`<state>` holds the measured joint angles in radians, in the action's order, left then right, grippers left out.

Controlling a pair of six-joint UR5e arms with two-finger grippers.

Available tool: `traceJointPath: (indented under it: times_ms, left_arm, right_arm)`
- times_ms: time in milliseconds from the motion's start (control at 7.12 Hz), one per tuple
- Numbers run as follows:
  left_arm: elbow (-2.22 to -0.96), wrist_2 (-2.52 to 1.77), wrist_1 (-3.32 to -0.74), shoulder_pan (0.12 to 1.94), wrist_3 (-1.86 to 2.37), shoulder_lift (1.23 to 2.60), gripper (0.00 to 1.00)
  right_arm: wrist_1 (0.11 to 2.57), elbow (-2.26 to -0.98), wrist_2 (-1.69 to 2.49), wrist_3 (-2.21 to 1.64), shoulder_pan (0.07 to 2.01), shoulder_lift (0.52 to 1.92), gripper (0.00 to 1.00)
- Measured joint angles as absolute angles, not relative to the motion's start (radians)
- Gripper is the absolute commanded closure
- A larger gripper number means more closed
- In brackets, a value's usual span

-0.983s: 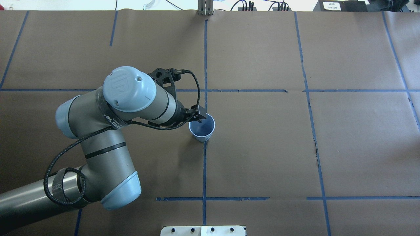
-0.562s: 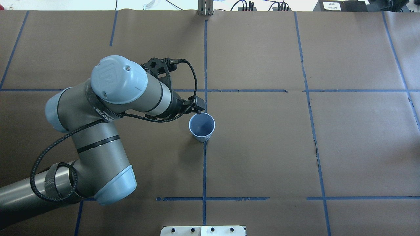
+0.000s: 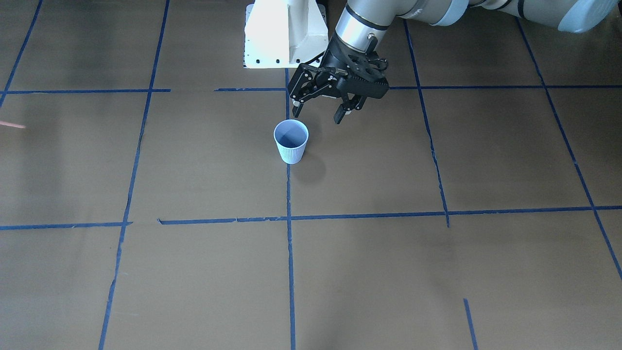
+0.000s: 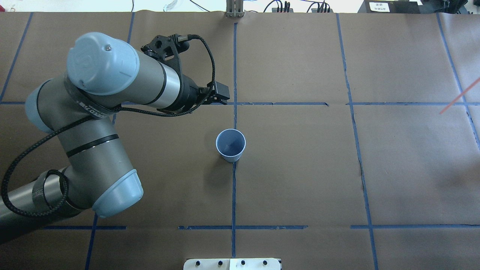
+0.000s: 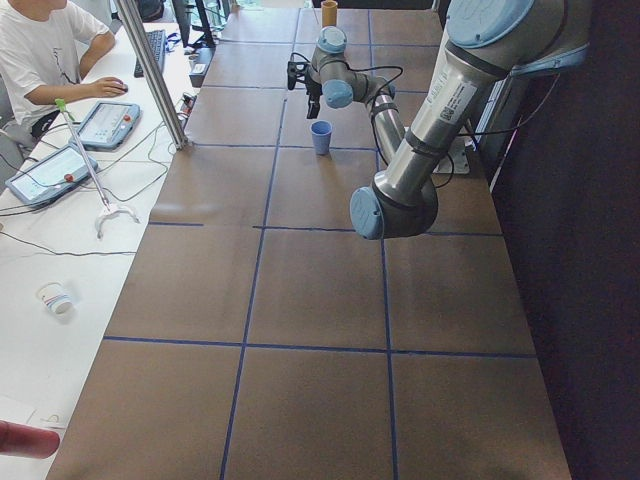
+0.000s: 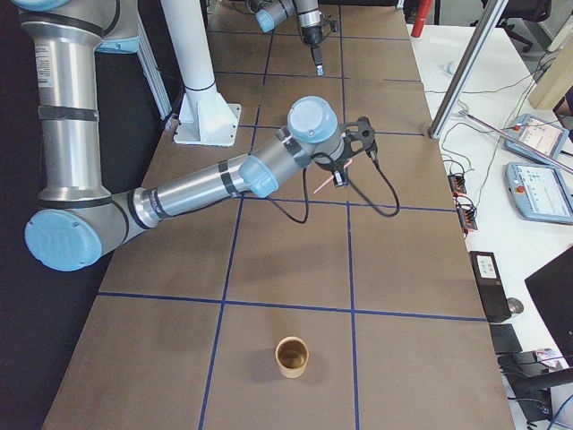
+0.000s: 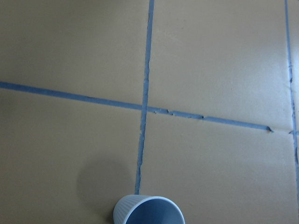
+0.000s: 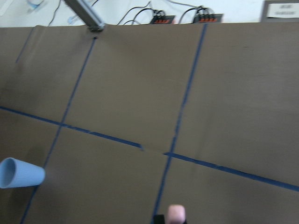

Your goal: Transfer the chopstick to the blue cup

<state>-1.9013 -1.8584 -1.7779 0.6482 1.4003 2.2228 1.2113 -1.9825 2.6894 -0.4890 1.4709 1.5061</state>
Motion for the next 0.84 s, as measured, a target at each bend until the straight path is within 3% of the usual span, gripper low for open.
traceJointPath:
  times_ms: [421, 843]
  left_arm:
    - [-1.896, -1.996, -1.805, 0.824, 1.342, 2.175, 0.00]
    - [-1.887, -2.250, -1.805, 1.072, 1.085, 2.017, 0.00]
  right_arm:
    - [1.186, -2.038, 2.485, -0.955, 1.122, 1.234, 0.99]
    - [1.120, -2.062, 2.011, -1.244, 0.741, 1.105, 1.00]
